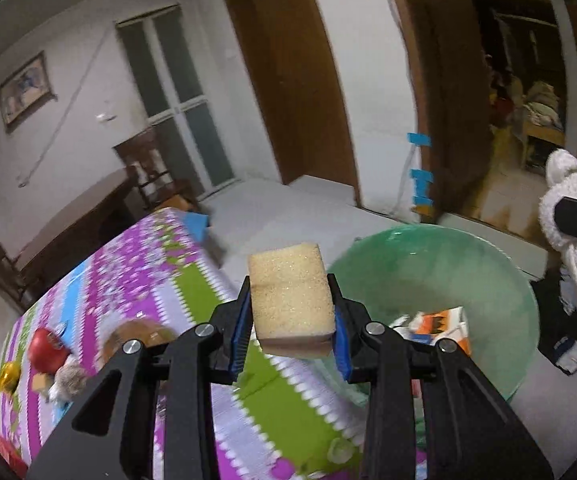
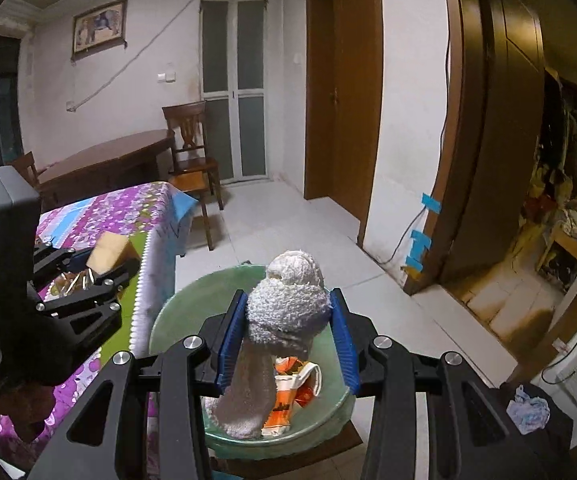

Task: Collect trash
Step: 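Carry the yellow sponge and white towel over the green bin, then open both tools to drop the sponge and towel into the bin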

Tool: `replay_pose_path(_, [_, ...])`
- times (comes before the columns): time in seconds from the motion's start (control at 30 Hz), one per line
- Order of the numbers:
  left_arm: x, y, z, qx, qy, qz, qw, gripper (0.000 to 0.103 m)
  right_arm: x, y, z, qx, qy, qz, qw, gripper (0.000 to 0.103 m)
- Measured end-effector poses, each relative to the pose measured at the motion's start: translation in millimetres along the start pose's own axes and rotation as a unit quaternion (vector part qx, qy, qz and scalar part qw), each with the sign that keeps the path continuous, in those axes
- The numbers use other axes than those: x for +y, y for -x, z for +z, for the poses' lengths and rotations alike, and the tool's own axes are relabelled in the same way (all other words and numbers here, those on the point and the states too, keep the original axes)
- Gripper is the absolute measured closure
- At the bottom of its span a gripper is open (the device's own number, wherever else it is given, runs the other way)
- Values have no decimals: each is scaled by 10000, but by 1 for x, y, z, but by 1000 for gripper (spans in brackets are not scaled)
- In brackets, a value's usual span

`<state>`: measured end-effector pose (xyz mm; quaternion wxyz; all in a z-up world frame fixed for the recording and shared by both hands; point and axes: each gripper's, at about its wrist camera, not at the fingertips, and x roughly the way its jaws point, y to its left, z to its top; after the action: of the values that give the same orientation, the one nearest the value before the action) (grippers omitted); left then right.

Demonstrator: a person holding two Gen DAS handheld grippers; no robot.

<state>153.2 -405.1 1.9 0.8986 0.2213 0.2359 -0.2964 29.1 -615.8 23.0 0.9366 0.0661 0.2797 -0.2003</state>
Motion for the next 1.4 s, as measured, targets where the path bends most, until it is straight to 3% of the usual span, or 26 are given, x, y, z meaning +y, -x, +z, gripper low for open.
replay_pose_path(0.47, [-20, -26, 12, 338, -292, -1142, 9925, 70, -25, -48, 17, 809, -197, 94, 9965, 60])
replay_pose_path(0.7, [-18, -38, 10, 597, -270, -1452, 9872, 70, -22, -63, 17, 972, -222, 200, 9948, 60])
replay_pose_path(1.17, [-9, -50, 15, 770, -163, -1700, 9823, 69, -20, -89, 18, 1116, -256, 364, 9928, 59])
replay_pose_path(1.2, [-9, -51, 15, 768, -180, -1727, 9818, 68, -20, -89, 18, 1110, -246, 349, 9929, 58])
replay_pose_path(1.3, [-8, -54, 15, 789, -191, -1686, 9823, 21, -17, -96, 19, 1091, -259, 262, 9933, 42])
replay_pose_path(1.4, [-6, -51, 13, 707, -214, -1666, 9833, 21, -18, -100, 18, 1084, -294, 240, 9934, 42])
